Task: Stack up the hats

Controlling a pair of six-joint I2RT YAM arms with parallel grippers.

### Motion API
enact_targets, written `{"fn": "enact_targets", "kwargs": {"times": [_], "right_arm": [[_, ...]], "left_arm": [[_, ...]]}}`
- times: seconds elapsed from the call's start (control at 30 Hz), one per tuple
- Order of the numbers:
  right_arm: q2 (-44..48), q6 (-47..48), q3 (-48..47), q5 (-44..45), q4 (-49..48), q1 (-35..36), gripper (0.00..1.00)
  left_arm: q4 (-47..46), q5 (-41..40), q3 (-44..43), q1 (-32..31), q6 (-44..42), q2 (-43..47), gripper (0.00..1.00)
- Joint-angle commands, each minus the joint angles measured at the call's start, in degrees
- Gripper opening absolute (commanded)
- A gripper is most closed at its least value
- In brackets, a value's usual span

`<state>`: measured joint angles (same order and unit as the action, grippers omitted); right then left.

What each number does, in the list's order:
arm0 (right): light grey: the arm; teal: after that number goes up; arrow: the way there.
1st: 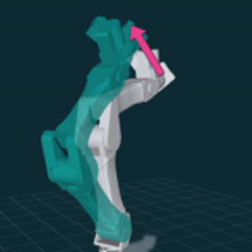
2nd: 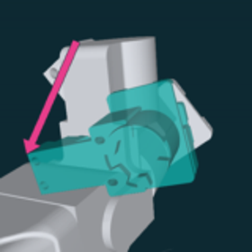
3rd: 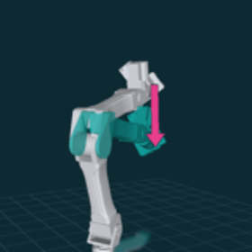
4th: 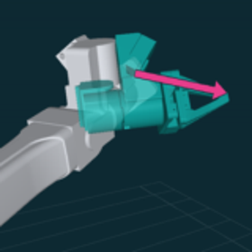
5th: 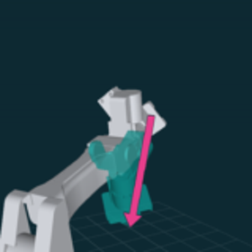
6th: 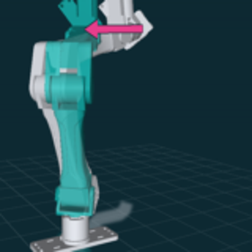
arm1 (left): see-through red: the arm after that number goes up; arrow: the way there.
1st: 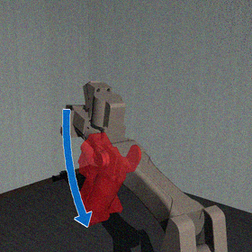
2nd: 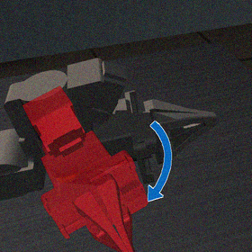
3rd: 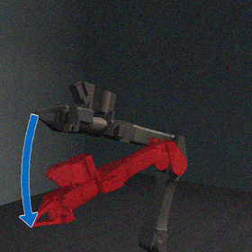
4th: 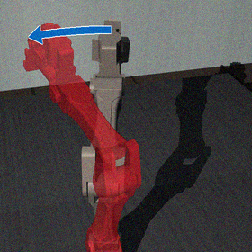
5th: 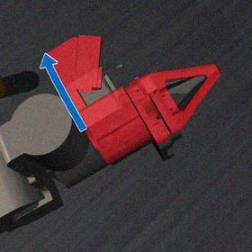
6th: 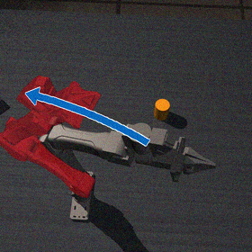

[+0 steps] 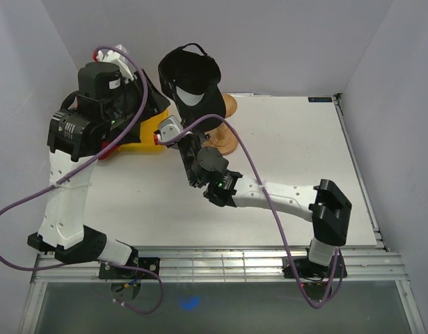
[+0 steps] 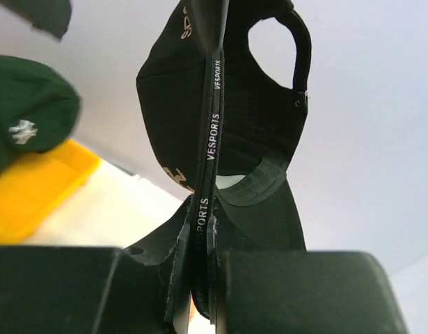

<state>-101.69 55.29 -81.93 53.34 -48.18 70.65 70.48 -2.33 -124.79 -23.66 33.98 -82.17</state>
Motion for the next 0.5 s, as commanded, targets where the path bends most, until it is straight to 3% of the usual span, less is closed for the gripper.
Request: {"fn": "enact_targets", "kwargs": {"times": [0.0, 0.13, 0.3, 0.33, 0.47], "right_arm": [[5.7, -19.5, -2.3, -4.4, 15.2, 0.2, 0.08], [10.4, -35.1, -7.0, -12.6, 35.3, -1.5, 0.08], [15.4, -51.2, -8.8, -28.4, 47.5, -8.8, 0.08], [16.2, -58.1, -8.5, -31.8, 48.1, -11.0, 0.08], [18.7, -77.2, -8.0, -58.2, 51.4, -25.0, 0.08]], "left_arm": [[-4.1, 0.4, -4.3, -0.2, 0.9, 1.4, 0.62], [-8.7, -0.4, -8.0, -0.2, 2.2, 1.6, 0.63], [-17.0, -2.9, -7.3, -0.2, 3.4, 5.7, 0.64], [-19.1, -2.8, -6.9, -0.2, 3.4, 6.2, 0.64], [-21.2, -2.6, -4.1, -0.1, 3.7, 8.0, 0.64]]}}
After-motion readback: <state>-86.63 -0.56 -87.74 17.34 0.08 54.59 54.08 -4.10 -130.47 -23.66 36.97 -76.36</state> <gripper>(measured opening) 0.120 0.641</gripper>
